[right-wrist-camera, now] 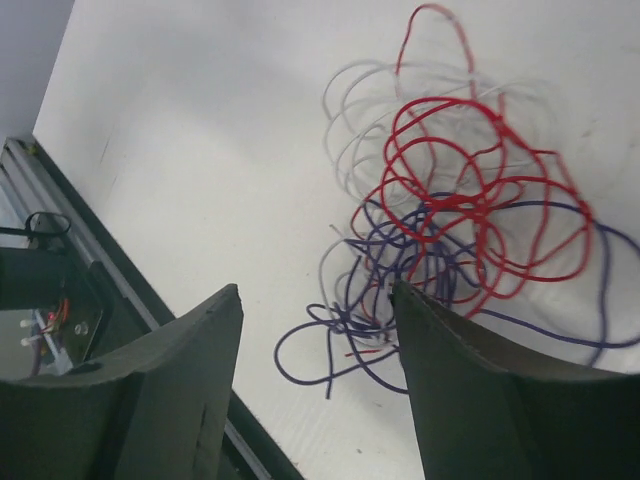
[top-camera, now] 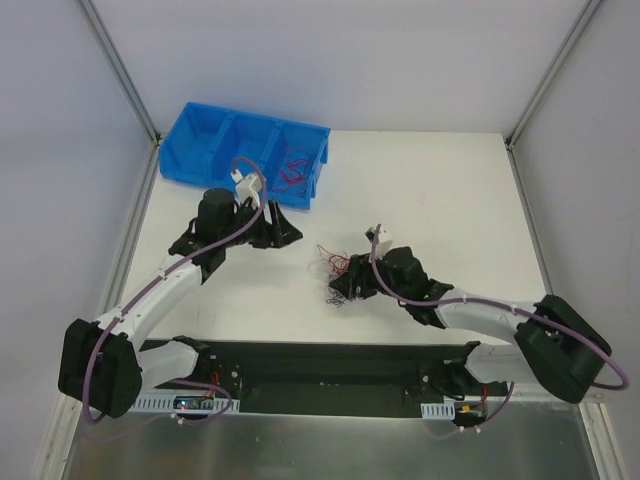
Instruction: Untangle the cables
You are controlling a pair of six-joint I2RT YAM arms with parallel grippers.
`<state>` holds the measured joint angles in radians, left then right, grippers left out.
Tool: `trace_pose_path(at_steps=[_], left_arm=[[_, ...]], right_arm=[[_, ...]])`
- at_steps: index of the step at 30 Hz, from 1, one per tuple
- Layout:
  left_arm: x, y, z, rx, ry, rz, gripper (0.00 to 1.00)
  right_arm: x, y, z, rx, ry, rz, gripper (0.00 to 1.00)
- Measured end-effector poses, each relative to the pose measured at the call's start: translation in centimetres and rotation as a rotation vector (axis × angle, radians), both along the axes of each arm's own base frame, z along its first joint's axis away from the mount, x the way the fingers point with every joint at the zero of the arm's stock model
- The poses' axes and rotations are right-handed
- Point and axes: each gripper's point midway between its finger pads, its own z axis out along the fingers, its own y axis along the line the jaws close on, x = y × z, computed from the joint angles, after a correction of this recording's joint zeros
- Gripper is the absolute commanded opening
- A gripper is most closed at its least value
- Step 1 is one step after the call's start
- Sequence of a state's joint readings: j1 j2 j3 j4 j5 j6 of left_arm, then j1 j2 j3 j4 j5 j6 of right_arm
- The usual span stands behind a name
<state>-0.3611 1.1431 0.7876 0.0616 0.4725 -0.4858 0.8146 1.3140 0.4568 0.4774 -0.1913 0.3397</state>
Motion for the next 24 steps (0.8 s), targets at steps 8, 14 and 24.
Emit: trace_pose_path(at_steps=[8,14,24], left_arm=[[-4.4,-3.4,-4.7,0.074,0.096,-0.169,0.65],[-2.6,-6.2,-8.8,0.189,0.173,-0.187,0.49],[-0.5,-6.4,-12.9,0.296,0.226,-0.130,0.30]], right_arm=[[2.1,-3.1,-0.2,-0.034,-0.101,-0.161,0.66],[3.3,-3.0,-2.3,-0.109,-0.032,-0.192,0.65],[4.1,-2.7,-3.3,-0.147,0.041,-0.198,0.64]])
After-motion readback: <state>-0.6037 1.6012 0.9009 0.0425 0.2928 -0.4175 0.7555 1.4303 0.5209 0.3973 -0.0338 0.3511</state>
